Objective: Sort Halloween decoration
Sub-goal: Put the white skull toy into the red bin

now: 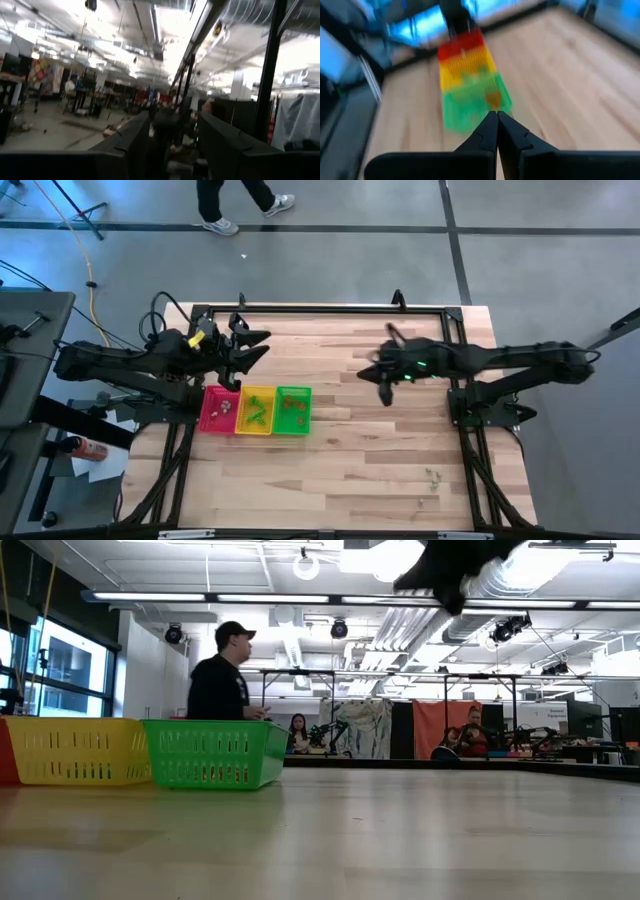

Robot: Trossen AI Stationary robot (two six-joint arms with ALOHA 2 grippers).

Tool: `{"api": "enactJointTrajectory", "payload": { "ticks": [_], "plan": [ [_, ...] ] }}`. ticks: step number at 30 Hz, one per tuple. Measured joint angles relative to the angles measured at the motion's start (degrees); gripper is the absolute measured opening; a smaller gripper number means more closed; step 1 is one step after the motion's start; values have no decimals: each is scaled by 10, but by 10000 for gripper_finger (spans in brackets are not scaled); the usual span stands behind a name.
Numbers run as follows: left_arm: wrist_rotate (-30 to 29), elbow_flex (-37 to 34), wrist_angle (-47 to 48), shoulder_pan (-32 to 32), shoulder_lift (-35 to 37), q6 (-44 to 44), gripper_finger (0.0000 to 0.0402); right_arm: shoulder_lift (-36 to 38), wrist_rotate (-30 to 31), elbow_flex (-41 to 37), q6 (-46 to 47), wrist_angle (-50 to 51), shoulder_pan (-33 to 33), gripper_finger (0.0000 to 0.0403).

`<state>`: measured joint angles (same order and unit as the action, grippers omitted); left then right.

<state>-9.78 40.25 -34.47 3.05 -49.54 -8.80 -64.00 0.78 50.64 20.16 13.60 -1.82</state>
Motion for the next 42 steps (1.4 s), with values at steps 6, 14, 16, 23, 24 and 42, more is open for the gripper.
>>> {"api": "enactJointTrajectory", "payload": {
  "ticks": [6, 14, 16, 23, 24, 42],
  "plan": [
    [0, 0, 84, 0, 0, 0, 159, 85, 138, -44, -20, -157, 77, 0],
    [0, 0, 158, 0, -20, -5, 159, 62, 151, -47, -72, -261, 100, 0],
    [0, 0, 174, 0, -33, -5, 159, 56, 151, -47, -76, -258, 100, 0],
    [4, 0, 175, 0, -101, -5, 159, 43, 151, -47, -76, -259, 100, 0],
    [4, 0, 171, 0, -109, -5, 159, 43, 151, -47, -76, -259, 100, 0],
    [2, 0, 106, 0, -137, 20, 159, 43, 149, -47, -89, -259, 100, 0]
  ]
}}
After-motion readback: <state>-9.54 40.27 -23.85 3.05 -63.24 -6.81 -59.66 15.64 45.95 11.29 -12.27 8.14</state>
